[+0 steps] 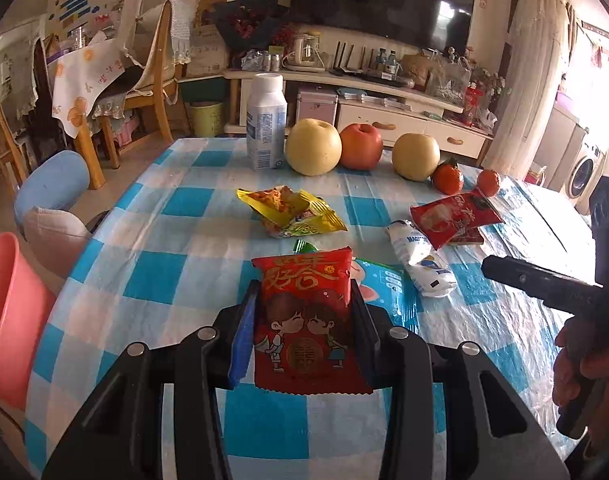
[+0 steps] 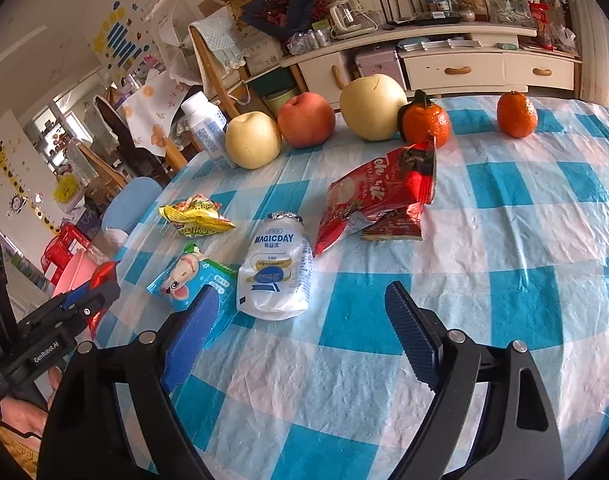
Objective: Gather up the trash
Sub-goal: 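Hold the red bag with left tool while right tool grasps the white MAGICDAY pouch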
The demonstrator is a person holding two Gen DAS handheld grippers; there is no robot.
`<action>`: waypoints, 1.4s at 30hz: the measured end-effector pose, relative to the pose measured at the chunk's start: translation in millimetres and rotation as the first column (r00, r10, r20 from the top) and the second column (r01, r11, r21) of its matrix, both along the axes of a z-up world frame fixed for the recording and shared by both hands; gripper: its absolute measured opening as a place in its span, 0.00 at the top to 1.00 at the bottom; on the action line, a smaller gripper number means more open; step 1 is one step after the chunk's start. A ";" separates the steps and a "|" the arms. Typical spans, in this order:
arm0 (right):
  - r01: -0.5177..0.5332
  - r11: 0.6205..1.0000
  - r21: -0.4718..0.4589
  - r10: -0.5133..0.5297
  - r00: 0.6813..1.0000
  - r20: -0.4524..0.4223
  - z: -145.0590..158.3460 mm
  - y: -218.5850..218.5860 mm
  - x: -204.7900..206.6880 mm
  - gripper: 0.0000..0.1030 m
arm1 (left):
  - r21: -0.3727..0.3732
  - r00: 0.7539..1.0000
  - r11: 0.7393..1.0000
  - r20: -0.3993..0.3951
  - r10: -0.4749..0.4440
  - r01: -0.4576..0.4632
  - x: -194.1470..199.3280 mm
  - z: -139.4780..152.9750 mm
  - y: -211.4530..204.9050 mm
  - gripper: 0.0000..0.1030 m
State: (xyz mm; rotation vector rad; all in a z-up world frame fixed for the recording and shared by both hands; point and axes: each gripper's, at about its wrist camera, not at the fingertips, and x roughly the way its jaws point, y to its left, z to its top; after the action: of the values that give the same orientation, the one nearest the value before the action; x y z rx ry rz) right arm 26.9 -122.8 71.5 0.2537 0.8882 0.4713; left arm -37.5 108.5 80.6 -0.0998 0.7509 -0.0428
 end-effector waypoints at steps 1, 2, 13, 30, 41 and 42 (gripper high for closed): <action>-0.007 1.000 0.001 0.007 1.000 -0.003 -1.6 3.1 1.3 0.23 | -0.012 1.000 1.000 0.003 0.002 -0.002 0.0 0.1 4.9 0.58; -0.014 1.000 0.001 0.014 1.000 -0.006 -3.4 6.1 2.8 0.24 | -0.019 1.000 1.000 0.003 0.003 -0.003 -0.1 -0.7 7.7 0.58; -0.053 0.993 -0.107 0.053 0.999 -0.004 -19.9 45.3 12.9 0.27 | -0.090 0.998 0.995 -0.029 0.049 -0.051 4.7 -17.8 44.2 0.58; -0.077 0.966 -0.248 0.084 0.996 0.017 -28.7 63.5 12.8 0.43 | -0.101 0.997 0.993 -0.033 0.066 -0.069 7.3 -21.3 51.6 0.58; -0.063 0.961 -0.271 0.084 0.994 0.067 -22.0 64.7 4.1 0.44 | -0.104 0.997 0.991 -0.027 0.078 -0.080 5.4 -21.7 55.7 0.58; -0.061 0.961 -0.269 0.084 0.994 0.075 -20.3 64.2 3.0 0.44 | -0.106 0.997 0.991 -0.027 0.078 -0.080 5.1 -21.7 56.6 0.58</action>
State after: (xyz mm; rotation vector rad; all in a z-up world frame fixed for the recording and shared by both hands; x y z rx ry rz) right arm 29.9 -58.6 51.2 -0.0453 0.8681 0.4218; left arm -32.4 165.2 58.9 -0.2321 0.7669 -0.0064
